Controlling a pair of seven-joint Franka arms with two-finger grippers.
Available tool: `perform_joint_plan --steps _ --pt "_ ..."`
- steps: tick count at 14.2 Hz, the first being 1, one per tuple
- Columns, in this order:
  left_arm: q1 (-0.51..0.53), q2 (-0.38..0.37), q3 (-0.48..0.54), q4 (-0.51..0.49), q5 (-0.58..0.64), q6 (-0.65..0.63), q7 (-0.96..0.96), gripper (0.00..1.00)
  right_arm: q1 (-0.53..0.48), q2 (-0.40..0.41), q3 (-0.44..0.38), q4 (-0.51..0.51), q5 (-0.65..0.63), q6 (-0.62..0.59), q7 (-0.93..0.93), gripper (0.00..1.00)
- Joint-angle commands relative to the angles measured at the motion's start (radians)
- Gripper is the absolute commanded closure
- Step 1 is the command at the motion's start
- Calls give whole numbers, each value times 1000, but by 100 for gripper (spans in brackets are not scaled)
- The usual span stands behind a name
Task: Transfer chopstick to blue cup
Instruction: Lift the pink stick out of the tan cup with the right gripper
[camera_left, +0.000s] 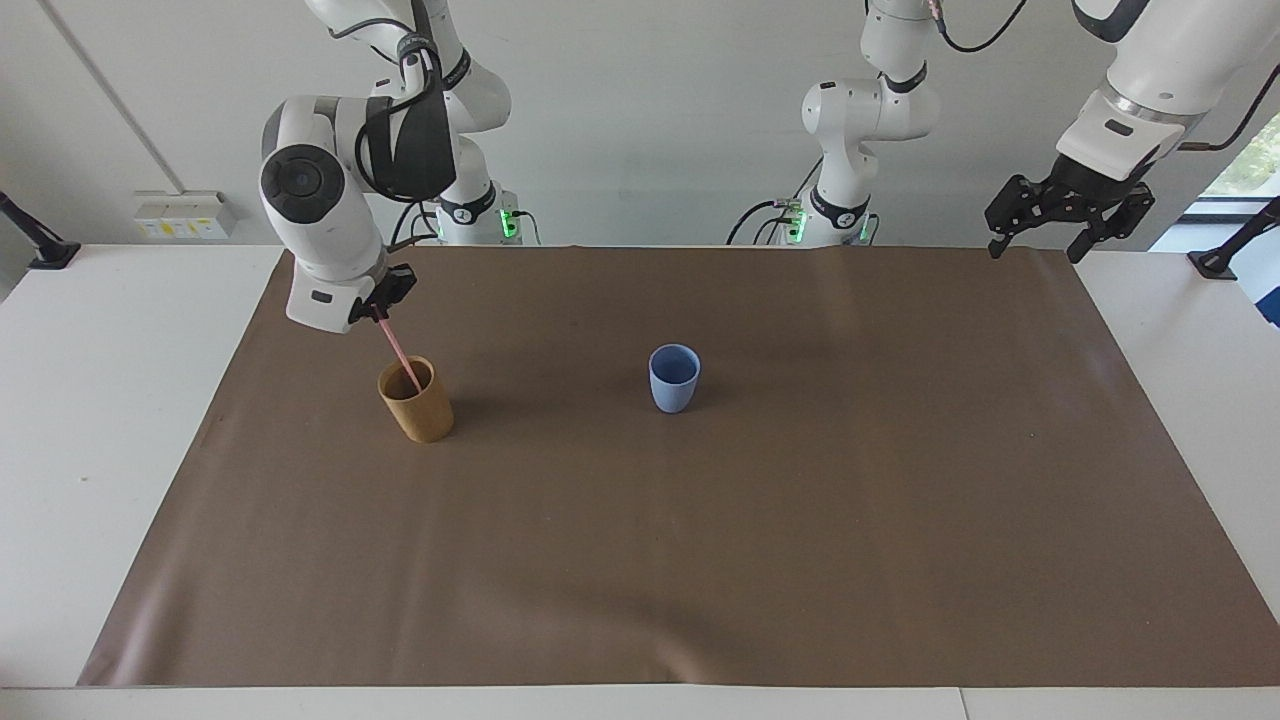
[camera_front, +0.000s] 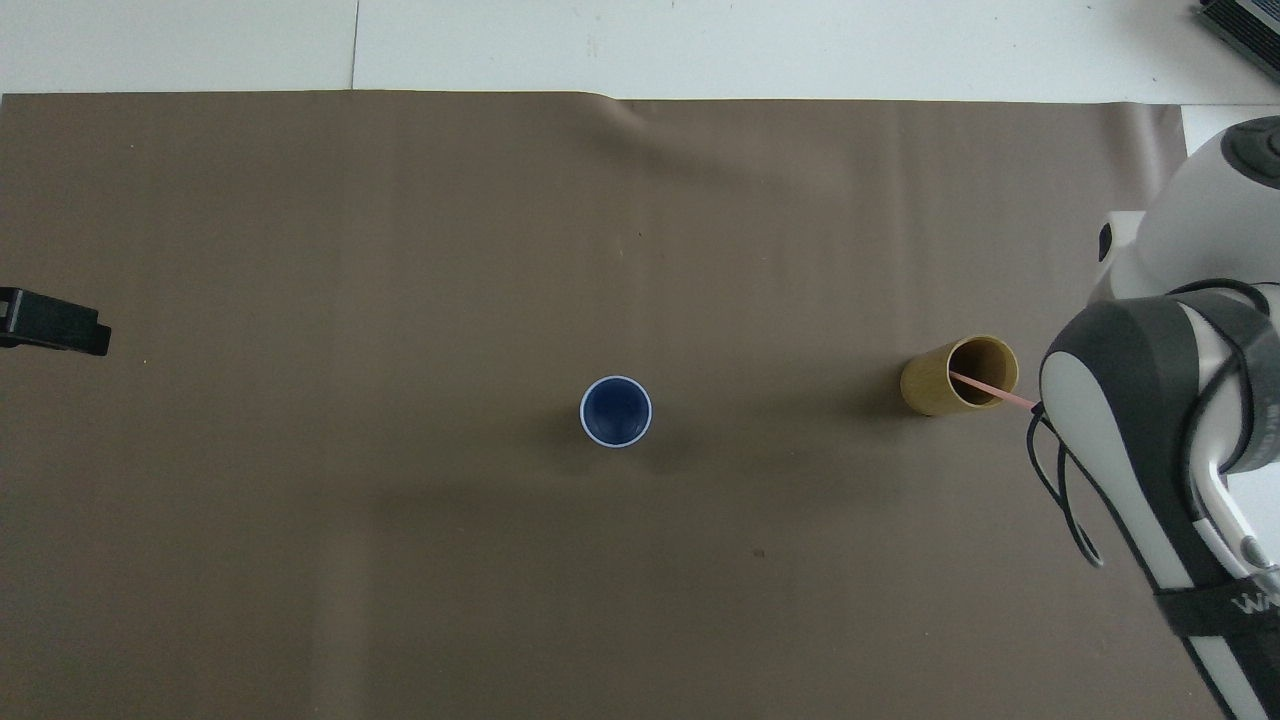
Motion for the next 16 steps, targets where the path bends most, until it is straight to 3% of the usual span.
perform_joint_plan --steps 1,5,9,11,14,16 --pt "14 -8 -13 8 14 -21 0 0 -1 -17 8 75 -4 -99 -13 100" --pt "14 -8 -13 8 14 -21 0 0 6 -24 11 176 0 -238 -7 100" --pt "14 -8 -13 10 14 -21 0 0 28 -25 60 259 20 -409 132 100" --pt "14 -8 -13 8 14 -21 0 0 26 -28 136 268 54 -417 259 100" --pt "14 -8 -13 10 14 -21 0 0 28 -47 150 258 218 -372 473 100" --pt "14 -8 -13 10 14 -21 0 0 83 -18 156 259 290 -368 614 100"
